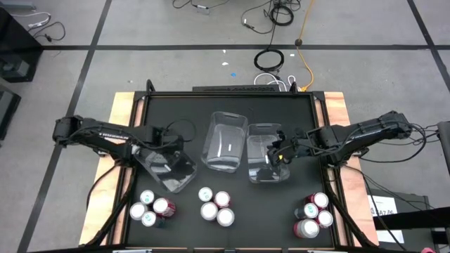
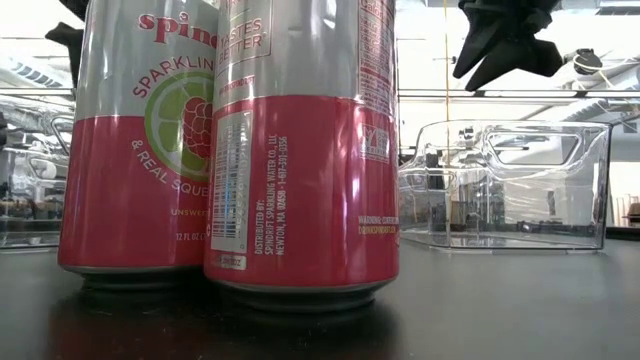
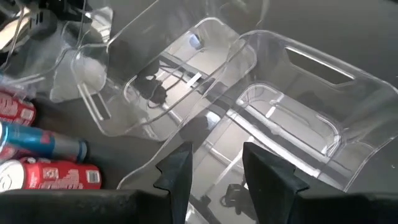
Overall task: Sort soda cans
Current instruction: Adjust the transparent bins
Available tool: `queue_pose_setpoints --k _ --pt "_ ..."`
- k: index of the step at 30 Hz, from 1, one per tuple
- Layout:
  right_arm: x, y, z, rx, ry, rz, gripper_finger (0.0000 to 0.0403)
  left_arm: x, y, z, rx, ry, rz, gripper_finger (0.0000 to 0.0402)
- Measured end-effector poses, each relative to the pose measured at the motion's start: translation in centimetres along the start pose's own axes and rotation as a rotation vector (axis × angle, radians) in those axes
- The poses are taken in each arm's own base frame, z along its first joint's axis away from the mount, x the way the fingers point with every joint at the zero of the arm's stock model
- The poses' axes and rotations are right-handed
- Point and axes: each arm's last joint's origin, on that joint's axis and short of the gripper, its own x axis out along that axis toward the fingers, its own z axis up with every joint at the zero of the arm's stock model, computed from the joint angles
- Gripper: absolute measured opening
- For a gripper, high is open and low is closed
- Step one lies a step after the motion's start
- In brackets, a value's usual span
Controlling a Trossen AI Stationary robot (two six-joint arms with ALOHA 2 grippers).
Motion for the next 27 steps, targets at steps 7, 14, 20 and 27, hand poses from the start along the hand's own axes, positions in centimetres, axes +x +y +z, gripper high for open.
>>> queue_pose_setpoints --k 7,14,20,27 --pt "0.1 -0.1 0.2 0.037 -0.004 -0.004 0.0132 0.9 2.2 2.3 0.119 -0.091 0.001 0.008" --pt "0.1 0.1 0.3 0.064 -0.02 0.018 0.0132 1.2 4.4 4.7 0.126 -0.217 -0.011 0.0036" --pt "0.1 0.6 0.6 0.09 -0.044 0.06 0.0132 1.1 5.1 6.3 0.191 -0.347 -0.056 0.001" --pt "0.3 0.2 0.9 0.162 -0.043 0.035 0.0132 1.8 4.9 8.1 0.239 -0.334 -0.09 0.0006"
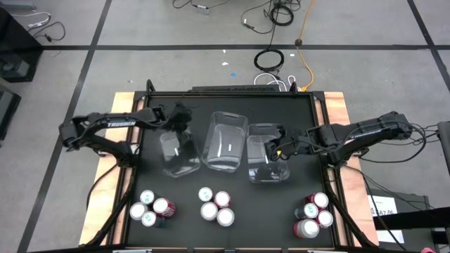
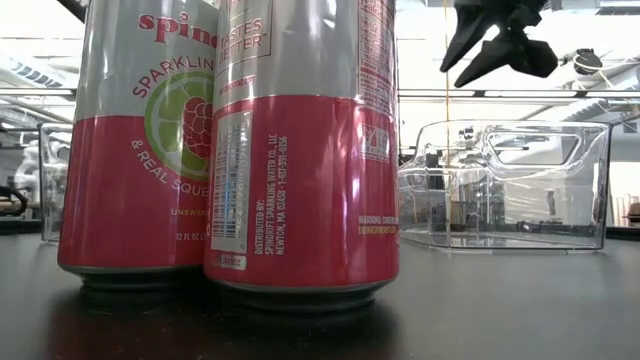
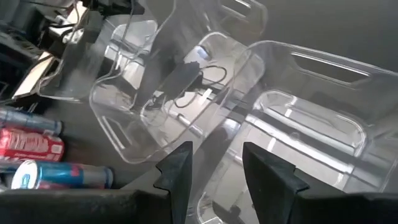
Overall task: Sort soda cans
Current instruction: Adjust the transparent bins
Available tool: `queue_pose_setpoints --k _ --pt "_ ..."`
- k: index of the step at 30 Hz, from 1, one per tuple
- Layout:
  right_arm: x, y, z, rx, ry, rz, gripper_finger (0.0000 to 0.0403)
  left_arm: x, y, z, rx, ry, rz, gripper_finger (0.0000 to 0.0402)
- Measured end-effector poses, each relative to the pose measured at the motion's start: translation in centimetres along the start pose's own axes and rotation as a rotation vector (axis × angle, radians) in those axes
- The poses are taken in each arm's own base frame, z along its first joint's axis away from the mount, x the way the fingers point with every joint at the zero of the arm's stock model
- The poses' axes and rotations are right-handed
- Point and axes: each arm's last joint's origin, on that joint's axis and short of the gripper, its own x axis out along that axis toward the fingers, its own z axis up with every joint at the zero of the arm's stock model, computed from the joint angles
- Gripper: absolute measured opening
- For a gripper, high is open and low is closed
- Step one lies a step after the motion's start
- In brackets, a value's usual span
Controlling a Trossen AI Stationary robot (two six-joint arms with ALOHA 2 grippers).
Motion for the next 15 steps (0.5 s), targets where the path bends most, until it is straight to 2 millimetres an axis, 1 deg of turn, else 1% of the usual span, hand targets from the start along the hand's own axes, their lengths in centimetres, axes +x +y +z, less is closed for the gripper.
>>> queue_pose_setpoints --k 5,8,11,15 --pt "0.2 -0.2 0.4 0.045 0.004 -0.009 0.013 1.4 -0.5 1.7 0.038 0.015 -0.056 0.0006" --pt "0.8 -0.2 0.3 0.032 0.036 -0.027 0.012 2.0 -1.0 2.6 0.058 0.023 -0.067 0.0005" --pt "2.0 0.0 -0.1 0.002 0.083 -0.06 0.0102 2.3 -1.3 3.7 0.088 0.015 -0.073 0.0005" --pt "4.6 0.2 -0.7 -0.065 0.179 -0.106 0.0077 2.3 -1.7 5.0 0.124 -0.01 -0.081 0.0005"
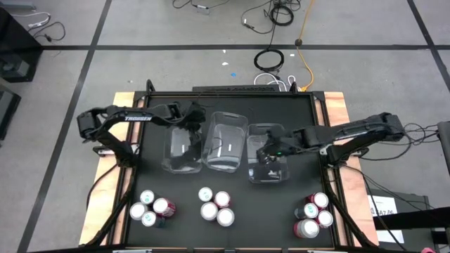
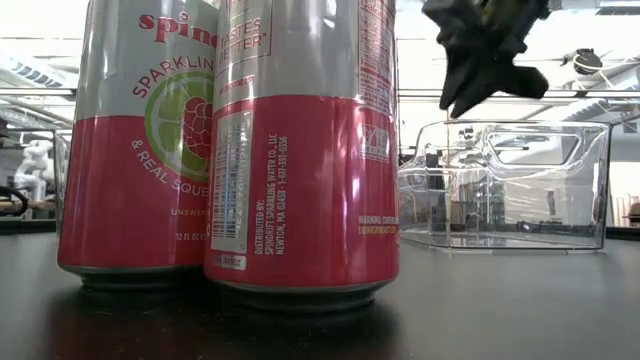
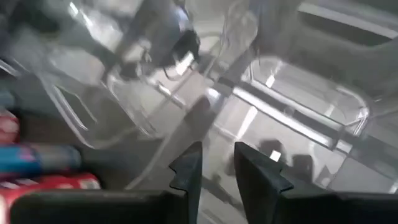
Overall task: Sort soda cans
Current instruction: Adjust the transparent bins
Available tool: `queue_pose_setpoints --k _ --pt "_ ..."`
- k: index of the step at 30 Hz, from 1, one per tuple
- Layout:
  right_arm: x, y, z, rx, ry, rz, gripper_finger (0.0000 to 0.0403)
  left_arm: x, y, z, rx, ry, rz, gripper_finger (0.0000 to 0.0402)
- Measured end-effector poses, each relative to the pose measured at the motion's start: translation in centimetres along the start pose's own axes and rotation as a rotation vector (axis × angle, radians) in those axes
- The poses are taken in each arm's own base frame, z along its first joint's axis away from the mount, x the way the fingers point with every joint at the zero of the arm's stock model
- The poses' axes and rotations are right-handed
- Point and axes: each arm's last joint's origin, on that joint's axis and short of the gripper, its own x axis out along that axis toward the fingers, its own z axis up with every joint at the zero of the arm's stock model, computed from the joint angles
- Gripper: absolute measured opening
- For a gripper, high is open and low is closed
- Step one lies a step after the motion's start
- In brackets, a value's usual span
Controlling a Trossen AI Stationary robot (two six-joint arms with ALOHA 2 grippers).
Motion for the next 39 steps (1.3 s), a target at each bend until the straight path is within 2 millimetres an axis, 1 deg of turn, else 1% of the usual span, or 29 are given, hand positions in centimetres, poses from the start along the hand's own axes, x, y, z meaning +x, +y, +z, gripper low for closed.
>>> queue_pose_setpoints --k 4,7,9,11,14,19,22,27,29,32,35,39 --pt "2.6 0.2 0.3 -0.077 0.111 -0.018 0.0045 0.1 -0.3 0.9 0.012 -0.016 -0.01 0.0005" --pt "4.2 0.2 0.9 -0.143 0.155 -0.009 0.0013 0.6 -0.7 0.8 0.02 -0.002 -0.04 0.0004" --pt "5.1 0.0 1.2 -0.178 0.187 -0.011 0.0004 0.7 -1.0 0.7 0.025 0.01 -0.069 0.0004" --pt "5.8 -0.3 1.5 -0.195 0.222 -0.017 0.0007 0.6 -1.3 0.6 0.034 0.028 -0.08 0.0004" --pt "6.3 -0.6 1.8 -0.224 0.255 -0.013 0.0004 -0.3 -1.4 0.4 0.015 0.055 -0.061 0.0004" --pt "6.4 -1.0 2.2 -0.261 0.271 0.001 0.0001 -2.3 -1.0 1.1 0.013 0.046 -0.028 0.0008" --pt "6.5 -1.2 2.5 -0.303 0.269 0.002 0.0001 -2.7 -0.9 1.3 0.012 0.053 -0.012 0.0008" --pt "7.3 -1.3 2.3 -0.441 0.315 0.017 0.0 -2.0 -1.0 -0.3 0.017 0.168 -0.018 0.0009" --pt "7.5 -1.4 2.2 -0.468 0.325 0.011 0.0 -1.8 -1.0 -1.2 0.014 0.222 -0.02 0.001" --pt "8.0 -1.6 2.3 -0.499 0.34 -0.004 0.0 -1.5 -1.0 -1.6 0.014 0.227 -0.017 0.001" --pt "8.9 -1.8 2.2 -0.531 0.364 -0.02 0.0 -1.2 -1.1 -2.2 0.015 0.247 -0.019 0.001" --pt "10.9 -2.0 1.6 -0.55 0.435 -0.047 0.0 -0.9 -1.2 -2.8 -0.032 0.265 -0.014 0.001"
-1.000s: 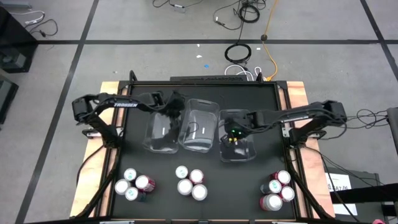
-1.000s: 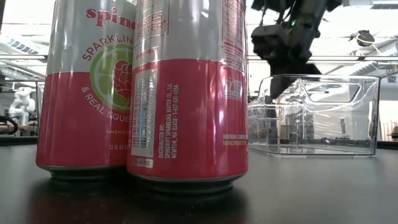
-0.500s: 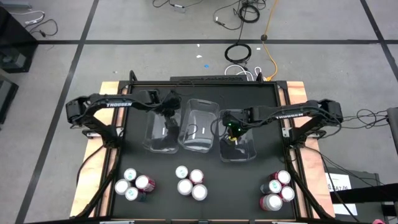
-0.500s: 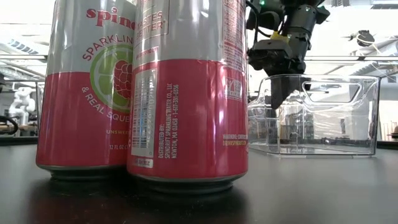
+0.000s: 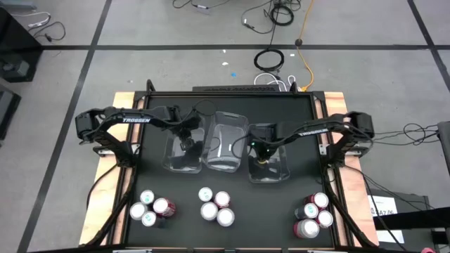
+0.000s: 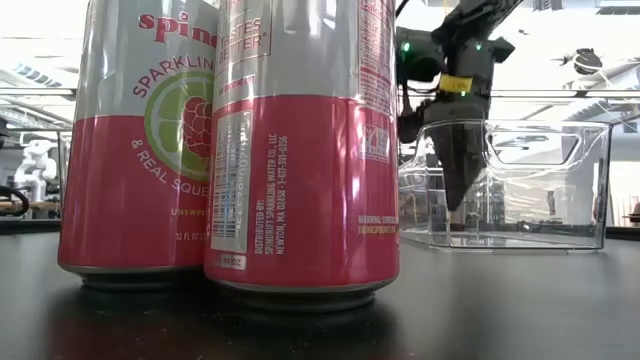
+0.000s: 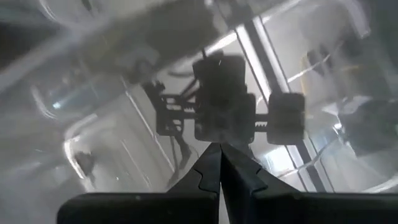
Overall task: Sort soda cans
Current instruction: Adjust the transparent bins
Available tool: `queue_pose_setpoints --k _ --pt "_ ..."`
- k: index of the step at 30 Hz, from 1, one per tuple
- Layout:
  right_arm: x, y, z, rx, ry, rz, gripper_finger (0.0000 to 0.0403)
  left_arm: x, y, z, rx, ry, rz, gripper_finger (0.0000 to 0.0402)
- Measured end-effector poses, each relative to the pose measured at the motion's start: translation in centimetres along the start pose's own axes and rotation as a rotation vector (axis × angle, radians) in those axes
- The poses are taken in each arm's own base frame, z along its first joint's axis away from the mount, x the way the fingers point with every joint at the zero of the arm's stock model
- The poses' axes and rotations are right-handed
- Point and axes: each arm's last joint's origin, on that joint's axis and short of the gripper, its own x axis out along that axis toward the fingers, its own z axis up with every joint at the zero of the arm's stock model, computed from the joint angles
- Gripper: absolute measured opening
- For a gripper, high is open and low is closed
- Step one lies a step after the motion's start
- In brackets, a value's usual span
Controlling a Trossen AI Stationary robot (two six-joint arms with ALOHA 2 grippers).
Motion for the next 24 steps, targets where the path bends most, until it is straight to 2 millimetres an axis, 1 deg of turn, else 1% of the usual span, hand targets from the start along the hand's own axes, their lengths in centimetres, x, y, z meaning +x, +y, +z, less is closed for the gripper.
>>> queue_pose_setpoints --k 5,8,11,14,21,24 --pt "2.1 -0.1 0.1 -0.021 0.068 -0.025 0.0 0.3 -0.1 0.1 0.0 -0.004 0.003 0.0011" --pt "2.8 -0.1 0.2 -0.037 0.084 -0.03 0.0 0.8 -0.1 0.2 0.0 0.012 0.004 0.0011" --pt "3.1 0.0 0.3 -0.063 0.083 -0.025 0.0 1.4 -0.5 0.4 0.008 0.011 -0.026 0.0011" --pt "3.2 0.0 0.6 -0.09 0.052 -0.013 0.0 1.8 -1.3 0.6 0.006 0.0 -0.066 0.0011" --pt "3.2 -0.2 1.8 -0.104 -0.042 0.019 0.0 1.6 -3.3 1.9 -0.006 -0.125 -0.126 0.0011" --pt "3.2 -0.2 2.0 -0.138 -0.055 0.021 0.0 1.5 -3.9 2.2 -0.015 -0.157 -0.15 0.0011"
